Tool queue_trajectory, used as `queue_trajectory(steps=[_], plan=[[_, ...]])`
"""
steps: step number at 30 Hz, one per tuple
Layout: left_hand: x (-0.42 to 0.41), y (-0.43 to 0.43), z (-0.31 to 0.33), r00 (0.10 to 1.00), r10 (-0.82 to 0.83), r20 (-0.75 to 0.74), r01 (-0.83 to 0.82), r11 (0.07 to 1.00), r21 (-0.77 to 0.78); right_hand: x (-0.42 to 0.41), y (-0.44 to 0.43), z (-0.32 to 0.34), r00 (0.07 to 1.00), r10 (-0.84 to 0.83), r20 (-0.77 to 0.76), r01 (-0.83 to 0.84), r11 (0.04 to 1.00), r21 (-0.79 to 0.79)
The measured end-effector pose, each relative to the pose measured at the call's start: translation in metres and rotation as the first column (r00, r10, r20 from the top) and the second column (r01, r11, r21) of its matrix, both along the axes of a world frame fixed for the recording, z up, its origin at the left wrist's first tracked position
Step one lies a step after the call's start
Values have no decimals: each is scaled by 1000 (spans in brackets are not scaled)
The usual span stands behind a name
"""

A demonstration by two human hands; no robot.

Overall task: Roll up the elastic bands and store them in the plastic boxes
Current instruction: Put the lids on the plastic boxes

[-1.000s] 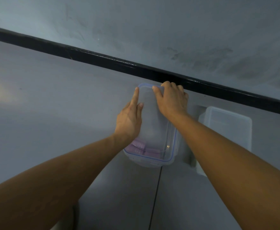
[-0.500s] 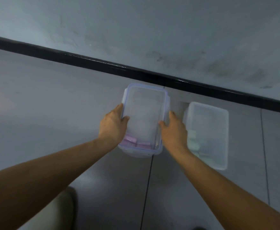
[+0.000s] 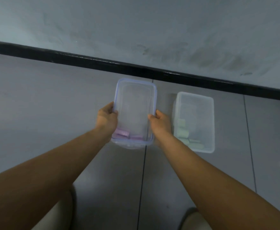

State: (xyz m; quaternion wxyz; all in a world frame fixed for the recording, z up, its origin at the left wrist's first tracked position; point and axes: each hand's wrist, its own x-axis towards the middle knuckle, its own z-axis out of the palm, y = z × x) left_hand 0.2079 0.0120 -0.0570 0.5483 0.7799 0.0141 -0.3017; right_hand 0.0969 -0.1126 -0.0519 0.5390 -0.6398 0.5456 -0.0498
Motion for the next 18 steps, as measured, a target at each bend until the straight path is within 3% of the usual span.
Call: queue_trajectory(steps=[4, 6, 8, 11, 14, 15, 18], plan=[[2, 3, -4, 999, -38, 12, 38, 999, 9, -2, -1, 1, 984, -118, 135, 93, 980, 175], [2, 8, -4, 988, -130, 79, 121, 987, 110, -4, -1, 2, 981, -105, 162, 76, 981, 177], [7, 14, -2, 930, -318, 185, 255, 920, 298, -7, -5, 0, 994, -10, 110, 2, 997, 73], [9, 30, -1, 684, -620, 385, 351, 742, 571, -17, -11, 3, 954, 257, -154, -279, 950, -143], [-1, 53, -6, 306, -737, 603, 415, 673, 612, -27, -5, 8, 827, 459, -323, -559, 730, -394], [-6, 63, -12, 222, -760, 611, 452, 635, 626, -31, -1, 9, 787, 504, -356, -616, 655, -437], [-13, 83, -23, 177, -868, 464, 563, 476, 675, -47, 12, 8, 651, 634, -418, -759, 533, -374]])
